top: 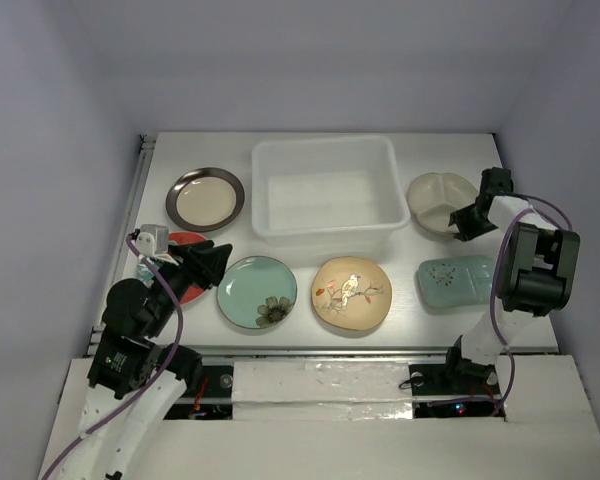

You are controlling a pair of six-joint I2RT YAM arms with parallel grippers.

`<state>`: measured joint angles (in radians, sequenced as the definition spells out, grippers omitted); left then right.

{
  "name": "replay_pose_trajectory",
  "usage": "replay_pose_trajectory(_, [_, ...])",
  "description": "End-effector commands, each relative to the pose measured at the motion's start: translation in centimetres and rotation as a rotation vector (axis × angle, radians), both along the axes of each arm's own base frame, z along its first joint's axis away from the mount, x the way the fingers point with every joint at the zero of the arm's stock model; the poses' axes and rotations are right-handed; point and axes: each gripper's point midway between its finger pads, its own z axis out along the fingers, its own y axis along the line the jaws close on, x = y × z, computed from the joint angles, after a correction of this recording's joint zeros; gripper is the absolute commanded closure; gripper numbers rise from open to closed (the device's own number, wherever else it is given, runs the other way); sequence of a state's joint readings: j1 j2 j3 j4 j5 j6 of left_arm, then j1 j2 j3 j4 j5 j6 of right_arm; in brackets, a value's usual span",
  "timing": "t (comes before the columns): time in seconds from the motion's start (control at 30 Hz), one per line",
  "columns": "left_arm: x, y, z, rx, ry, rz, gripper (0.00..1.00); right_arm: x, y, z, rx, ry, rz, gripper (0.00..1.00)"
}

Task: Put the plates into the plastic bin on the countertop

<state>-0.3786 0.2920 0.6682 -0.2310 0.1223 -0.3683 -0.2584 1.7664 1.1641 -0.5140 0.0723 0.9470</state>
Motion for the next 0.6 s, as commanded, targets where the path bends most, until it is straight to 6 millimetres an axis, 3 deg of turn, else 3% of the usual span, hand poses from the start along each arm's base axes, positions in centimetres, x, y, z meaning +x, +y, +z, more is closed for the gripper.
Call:
replay_pose_trajectory(0.0, [-0.6,0.1,2.0,-0.027,-0.061,-0.002,0.53,-0.5,0.8,0.4,0.018,0.008,-0.039,0.57])
replay_pose_trajectory(0.2, [-0.9,-0.1,2.1,-0.031,-0.064,-0.013,0.53,-1.1,1.7,0.2,0.077,-0.029,-0.106,0.63])
replay_pose_trajectory(0.57, [-1.0,-0.1,2.1,-0.032,-0.064,-0.015,0.53,-0.9,1.9,0.5,0.044,-0.027,-0.135,0.61])
